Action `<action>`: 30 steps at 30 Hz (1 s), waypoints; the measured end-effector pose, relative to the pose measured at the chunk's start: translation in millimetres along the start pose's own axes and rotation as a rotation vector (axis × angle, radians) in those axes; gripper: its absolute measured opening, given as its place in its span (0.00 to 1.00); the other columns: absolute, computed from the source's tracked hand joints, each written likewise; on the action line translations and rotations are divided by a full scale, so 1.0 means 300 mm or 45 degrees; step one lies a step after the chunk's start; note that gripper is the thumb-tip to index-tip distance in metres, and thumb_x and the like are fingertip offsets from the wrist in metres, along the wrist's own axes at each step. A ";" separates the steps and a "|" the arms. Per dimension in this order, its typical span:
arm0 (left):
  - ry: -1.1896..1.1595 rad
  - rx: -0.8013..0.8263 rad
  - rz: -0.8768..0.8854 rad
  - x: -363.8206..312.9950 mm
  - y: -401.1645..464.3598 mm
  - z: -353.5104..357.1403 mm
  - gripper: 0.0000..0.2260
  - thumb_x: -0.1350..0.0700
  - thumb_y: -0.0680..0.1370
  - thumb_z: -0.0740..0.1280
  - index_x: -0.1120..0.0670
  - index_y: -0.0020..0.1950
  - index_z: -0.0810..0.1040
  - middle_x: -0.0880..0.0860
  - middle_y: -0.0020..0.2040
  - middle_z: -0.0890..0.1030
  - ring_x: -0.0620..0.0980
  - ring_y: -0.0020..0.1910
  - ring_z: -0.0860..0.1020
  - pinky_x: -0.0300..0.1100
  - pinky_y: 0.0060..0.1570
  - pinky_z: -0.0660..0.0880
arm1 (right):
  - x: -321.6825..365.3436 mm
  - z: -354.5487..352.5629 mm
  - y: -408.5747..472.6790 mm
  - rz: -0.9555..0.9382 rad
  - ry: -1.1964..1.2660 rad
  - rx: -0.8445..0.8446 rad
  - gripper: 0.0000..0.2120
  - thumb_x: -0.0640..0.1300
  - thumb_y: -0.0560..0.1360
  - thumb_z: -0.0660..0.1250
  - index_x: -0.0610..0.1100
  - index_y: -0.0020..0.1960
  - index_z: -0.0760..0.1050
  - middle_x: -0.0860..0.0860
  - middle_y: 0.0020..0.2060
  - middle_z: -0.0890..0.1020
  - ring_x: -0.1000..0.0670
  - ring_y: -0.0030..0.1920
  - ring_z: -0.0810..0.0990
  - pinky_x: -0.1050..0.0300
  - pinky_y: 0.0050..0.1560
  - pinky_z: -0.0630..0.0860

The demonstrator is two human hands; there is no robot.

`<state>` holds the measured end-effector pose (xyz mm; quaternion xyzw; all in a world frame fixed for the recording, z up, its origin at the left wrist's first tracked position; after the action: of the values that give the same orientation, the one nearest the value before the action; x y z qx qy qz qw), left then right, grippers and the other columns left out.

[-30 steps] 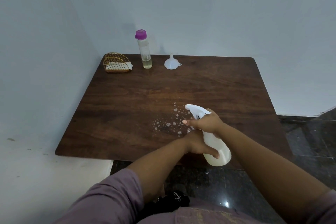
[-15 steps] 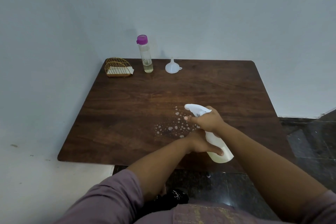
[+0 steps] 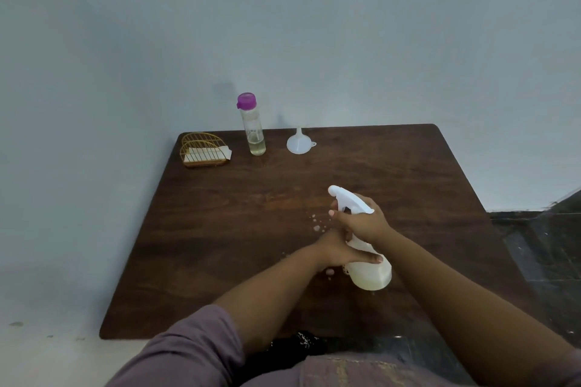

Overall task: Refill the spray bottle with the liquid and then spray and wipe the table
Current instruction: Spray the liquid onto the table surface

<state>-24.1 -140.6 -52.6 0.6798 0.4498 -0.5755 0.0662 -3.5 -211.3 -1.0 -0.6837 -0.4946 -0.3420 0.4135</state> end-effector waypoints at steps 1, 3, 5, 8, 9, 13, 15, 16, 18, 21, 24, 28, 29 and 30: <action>0.023 0.006 0.008 -0.006 0.010 -0.024 0.43 0.42 0.65 0.79 0.48 0.74 0.64 0.48 0.72 0.70 0.48 0.71 0.68 0.46 0.67 0.71 | 0.021 -0.006 0.012 -0.018 0.004 -0.050 0.06 0.43 0.74 0.71 0.55 0.44 0.77 0.56 0.39 0.81 0.54 0.40 0.80 0.56 0.45 0.80; 0.091 0.007 0.025 -0.007 0.041 -0.072 0.41 0.37 0.64 0.77 0.48 0.73 0.67 0.48 0.69 0.73 0.48 0.69 0.71 0.49 0.67 0.72 | 0.048 -0.010 0.047 -0.045 0.038 -0.117 0.07 0.41 0.73 0.69 0.54 0.45 0.79 0.56 0.41 0.82 0.56 0.44 0.81 0.57 0.47 0.78; 0.103 -0.005 0.039 -0.015 0.068 -0.125 0.36 0.39 0.66 0.75 0.50 0.71 0.70 0.48 0.66 0.77 0.47 0.65 0.75 0.50 0.65 0.74 | 0.067 -0.012 0.078 -0.050 0.098 -0.159 0.07 0.41 0.73 0.68 0.53 0.46 0.81 0.57 0.42 0.83 0.59 0.45 0.81 0.61 0.46 0.75; 0.037 0.010 0.087 -0.060 0.107 -0.210 0.29 0.51 0.71 0.76 0.52 0.70 0.71 0.48 0.63 0.78 0.46 0.63 0.76 0.49 0.64 0.74 | 0.097 -0.026 0.123 -0.059 0.177 -0.242 0.09 0.38 0.74 0.67 0.50 0.48 0.81 0.56 0.43 0.84 0.60 0.47 0.81 0.64 0.47 0.75; -0.014 0.036 0.067 -0.064 0.127 -0.240 0.28 0.56 0.72 0.75 0.53 0.69 0.70 0.48 0.62 0.78 0.46 0.63 0.76 0.47 0.64 0.74 | 0.105 -0.030 0.139 -0.063 0.193 -0.258 0.10 0.37 0.73 0.66 0.50 0.48 0.81 0.55 0.43 0.84 0.59 0.47 0.81 0.65 0.46 0.75; -0.279 0.115 -0.035 -0.102 0.197 -0.354 0.27 0.66 0.72 0.68 0.52 0.70 0.67 0.51 0.60 0.77 0.51 0.61 0.76 0.44 0.60 0.75 | 0.124 -0.060 0.203 -0.011 0.218 -0.271 0.10 0.37 0.75 0.65 0.50 0.50 0.78 0.55 0.42 0.81 0.56 0.43 0.80 0.69 0.36 0.74; -0.299 0.130 -0.062 -0.129 0.230 -0.383 0.28 0.70 0.73 0.63 0.53 0.71 0.67 0.54 0.61 0.76 0.53 0.60 0.76 0.43 0.55 0.76 | 0.133 -0.067 0.228 -0.029 0.179 -0.248 0.11 0.36 0.76 0.65 0.50 0.54 0.75 0.55 0.43 0.80 0.55 0.45 0.80 0.67 0.39 0.75; -0.283 0.157 -0.058 -0.152 0.257 -0.388 0.29 0.73 0.72 0.60 0.54 0.71 0.67 0.54 0.62 0.76 0.53 0.60 0.75 0.42 0.52 0.76 | 0.135 -0.076 0.249 -0.042 0.150 -0.242 0.13 0.36 0.76 0.65 0.48 0.57 0.75 0.53 0.45 0.80 0.53 0.47 0.80 0.64 0.43 0.76; -0.275 0.204 -0.050 -0.203 0.306 -0.392 0.31 0.75 0.71 0.56 0.55 0.73 0.66 0.54 0.61 0.75 0.51 0.58 0.74 0.38 0.45 0.75 | 0.130 -0.109 0.295 -0.046 0.099 -0.259 0.14 0.37 0.76 0.65 0.44 0.61 0.74 0.50 0.49 0.79 0.50 0.50 0.79 0.59 0.49 0.76; -0.381 0.179 -0.036 -0.258 0.387 -0.409 0.31 0.76 0.71 0.54 0.55 0.71 0.69 0.54 0.60 0.75 0.50 0.56 0.73 0.34 0.38 0.73 | 0.133 -0.164 0.375 -0.068 -0.034 -0.245 0.14 0.37 0.77 0.65 0.41 0.62 0.73 0.48 0.49 0.77 0.49 0.50 0.77 0.56 0.50 0.76; -0.582 0.121 0.002 -0.308 0.483 -0.431 0.29 0.76 0.70 0.53 0.55 0.66 0.73 0.58 0.62 0.75 0.55 0.63 0.74 0.43 0.54 0.75 | 0.138 -0.204 0.461 -0.130 -0.172 -0.228 0.12 0.36 0.77 0.64 0.37 0.61 0.73 0.46 0.45 0.76 0.46 0.47 0.77 0.52 0.49 0.77; -0.826 -0.066 0.057 -0.376 0.603 -0.498 0.26 0.75 0.70 0.55 0.56 0.64 0.73 0.56 0.63 0.77 0.54 0.65 0.73 0.44 0.59 0.75 | 0.098 -0.249 0.579 -0.124 -0.199 -0.258 0.10 0.38 0.77 0.65 0.38 0.58 0.75 0.44 0.46 0.79 0.45 0.47 0.79 0.56 0.48 0.77; -0.817 -0.141 0.061 -0.382 0.625 -0.523 0.23 0.73 0.71 0.56 0.55 0.61 0.74 0.55 0.63 0.77 0.54 0.64 0.73 0.44 0.58 0.75 | 0.081 -0.264 0.609 -0.102 -0.163 -0.275 0.11 0.38 0.77 0.66 0.39 0.58 0.75 0.44 0.46 0.79 0.46 0.47 0.79 0.57 0.48 0.77; -0.796 -0.226 0.049 -0.374 0.643 -0.552 0.19 0.70 0.73 0.58 0.54 0.59 0.75 0.55 0.62 0.77 0.53 0.64 0.73 0.44 0.59 0.74 | 0.066 -0.280 0.639 -0.082 -0.107 -0.301 0.11 0.37 0.76 0.66 0.40 0.58 0.75 0.45 0.47 0.78 0.46 0.48 0.79 0.56 0.49 0.77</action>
<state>235.7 -213.3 13.7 0.4700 0.4432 -0.7136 0.2710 181.0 -311.9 8.5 -0.7252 -0.4894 -0.3820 0.2976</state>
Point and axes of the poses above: each hand's wrist, its own y-axis towards the middle knuckle, its own z-axis out of the palm, x = y × z, the point moved 9 cm from there along y, towards the middle knuckle
